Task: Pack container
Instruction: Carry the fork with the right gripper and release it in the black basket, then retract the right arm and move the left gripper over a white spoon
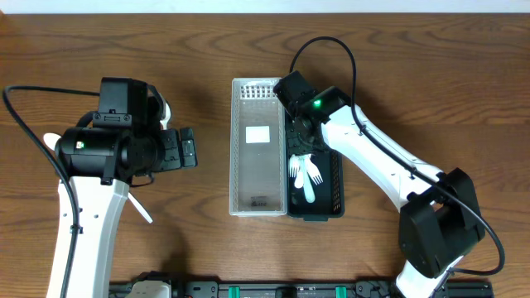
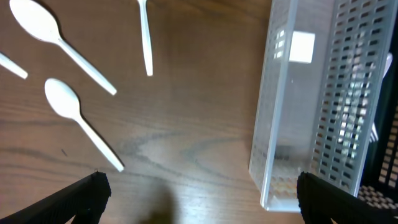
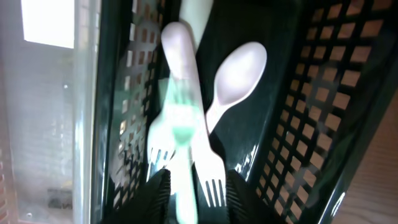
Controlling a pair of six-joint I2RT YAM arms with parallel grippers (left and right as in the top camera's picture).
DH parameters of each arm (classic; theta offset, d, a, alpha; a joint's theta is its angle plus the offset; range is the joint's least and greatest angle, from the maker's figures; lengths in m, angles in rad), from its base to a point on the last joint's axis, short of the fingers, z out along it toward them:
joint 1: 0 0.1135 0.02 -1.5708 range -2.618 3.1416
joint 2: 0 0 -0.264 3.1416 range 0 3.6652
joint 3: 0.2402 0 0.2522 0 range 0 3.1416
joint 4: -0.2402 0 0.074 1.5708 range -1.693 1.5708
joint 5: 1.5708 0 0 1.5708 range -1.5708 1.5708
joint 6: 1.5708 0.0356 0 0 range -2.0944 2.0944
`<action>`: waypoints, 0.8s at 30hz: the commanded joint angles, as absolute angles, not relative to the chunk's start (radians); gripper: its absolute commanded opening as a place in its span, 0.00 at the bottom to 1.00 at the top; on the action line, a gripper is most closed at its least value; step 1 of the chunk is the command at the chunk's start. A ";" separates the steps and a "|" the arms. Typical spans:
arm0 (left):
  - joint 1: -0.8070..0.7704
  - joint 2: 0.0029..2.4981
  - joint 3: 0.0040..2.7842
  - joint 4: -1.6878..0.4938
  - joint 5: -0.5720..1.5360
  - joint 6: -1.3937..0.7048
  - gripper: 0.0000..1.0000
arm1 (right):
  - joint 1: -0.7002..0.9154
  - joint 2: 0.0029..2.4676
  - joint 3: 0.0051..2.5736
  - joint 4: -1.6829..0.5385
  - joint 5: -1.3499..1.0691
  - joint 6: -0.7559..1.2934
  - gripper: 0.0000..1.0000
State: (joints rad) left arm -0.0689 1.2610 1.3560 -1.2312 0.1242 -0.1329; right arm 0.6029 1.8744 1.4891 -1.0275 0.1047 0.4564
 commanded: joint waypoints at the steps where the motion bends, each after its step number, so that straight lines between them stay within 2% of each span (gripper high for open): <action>1: -0.067 1.251 1.374 -1.245 0.117 -0.124 0.98 | 0.588 1.845 1.521 -1.026 0.167 0.410 0.51; 3: -0.067 1.251 1.394 -1.255 0.117 -0.128 0.98 | 0.559 1.819 1.583 -1.045 0.198 0.345 0.66; 11: -0.064 1.362 1.571 -1.185 0.039 -0.144 0.98 | 0.335 1.715 1.738 -1.063 0.159 0.272 0.98; 17: -0.009 1.604 1.612 -1.079 0.034 -0.143 0.98 | 0.097 1.710 1.724 -1.080 0.093 0.230 0.99; 24: 0.047 1.880 1.612 -0.971 0.083 -0.144 0.98 | -0.057 1.713 1.713 -1.074 0.086 0.212 0.99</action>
State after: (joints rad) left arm 0.0288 1.8244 1.6127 -0.9752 0.0673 -0.1345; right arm -0.0296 1.7065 1.7184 -1.0744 0.1043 0.2420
